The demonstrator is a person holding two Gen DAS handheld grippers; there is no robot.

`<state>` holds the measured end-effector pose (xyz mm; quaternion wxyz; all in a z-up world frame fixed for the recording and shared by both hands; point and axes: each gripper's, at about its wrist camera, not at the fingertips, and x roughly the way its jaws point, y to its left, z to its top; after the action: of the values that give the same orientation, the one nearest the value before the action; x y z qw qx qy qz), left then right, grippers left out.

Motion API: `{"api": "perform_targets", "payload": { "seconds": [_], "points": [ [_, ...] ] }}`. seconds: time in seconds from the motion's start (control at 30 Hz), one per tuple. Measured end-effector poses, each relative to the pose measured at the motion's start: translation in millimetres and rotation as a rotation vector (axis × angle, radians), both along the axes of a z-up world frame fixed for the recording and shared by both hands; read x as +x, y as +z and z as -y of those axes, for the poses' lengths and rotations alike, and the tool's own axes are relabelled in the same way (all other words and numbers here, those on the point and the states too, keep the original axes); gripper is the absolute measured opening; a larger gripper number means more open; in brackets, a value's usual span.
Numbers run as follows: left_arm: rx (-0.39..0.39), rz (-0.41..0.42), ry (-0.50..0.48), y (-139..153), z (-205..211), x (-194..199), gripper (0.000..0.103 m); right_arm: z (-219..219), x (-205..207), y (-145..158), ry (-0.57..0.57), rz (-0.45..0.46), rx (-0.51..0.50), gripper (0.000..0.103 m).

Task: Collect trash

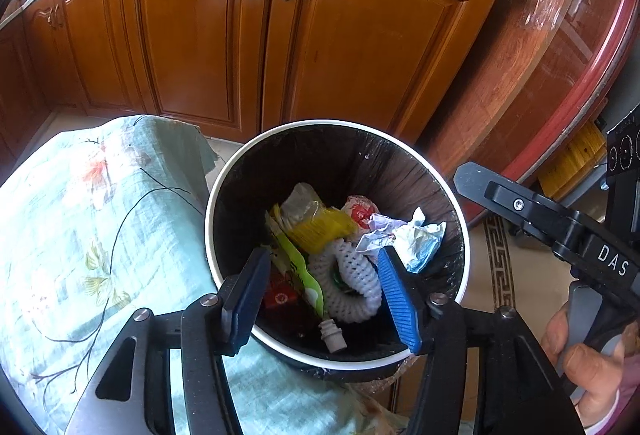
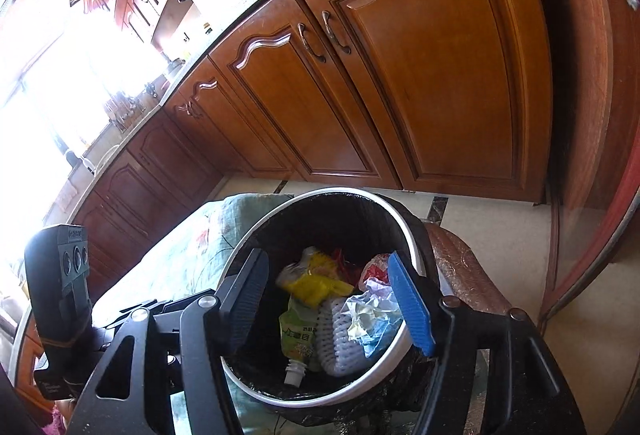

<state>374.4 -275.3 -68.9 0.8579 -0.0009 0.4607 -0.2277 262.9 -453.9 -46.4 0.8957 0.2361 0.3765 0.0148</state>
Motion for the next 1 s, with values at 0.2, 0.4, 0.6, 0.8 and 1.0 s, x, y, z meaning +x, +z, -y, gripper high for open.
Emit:
{"api": "perform_targets", "payload": {
  "seconds": [0.2, 0.4, 0.6, 0.8, 1.0],
  "points": [
    [-0.009, 0.02, 0.009, 6, -7, -11, 0.061, -4, -10, 8, -0.006, 0.021, 0.004, 0.067],
    [-0.029, 0.057, 0.045, 14, -25, -35, 0.063, -17, -26, 15, -0.01, 0.045, 0.018, 0.077],
    [-0.081, 0.066, 0.12, 9, -60, -70, 0.065, -41, -50, 13, -0.005, 0.063, 0.032, 0.091],
    [-0.124, 0.114, 0.197, 12, -99, -116, 0.074, -69, -84, 9, -0.027, 0.078, 0.013, 0.1],
    [-0.144, 0.2, 0.244, 19, -126, -169, 0.078, -101, -119, 16, -0.048, 0.151, -0.088, 0.102]
  ]
}}
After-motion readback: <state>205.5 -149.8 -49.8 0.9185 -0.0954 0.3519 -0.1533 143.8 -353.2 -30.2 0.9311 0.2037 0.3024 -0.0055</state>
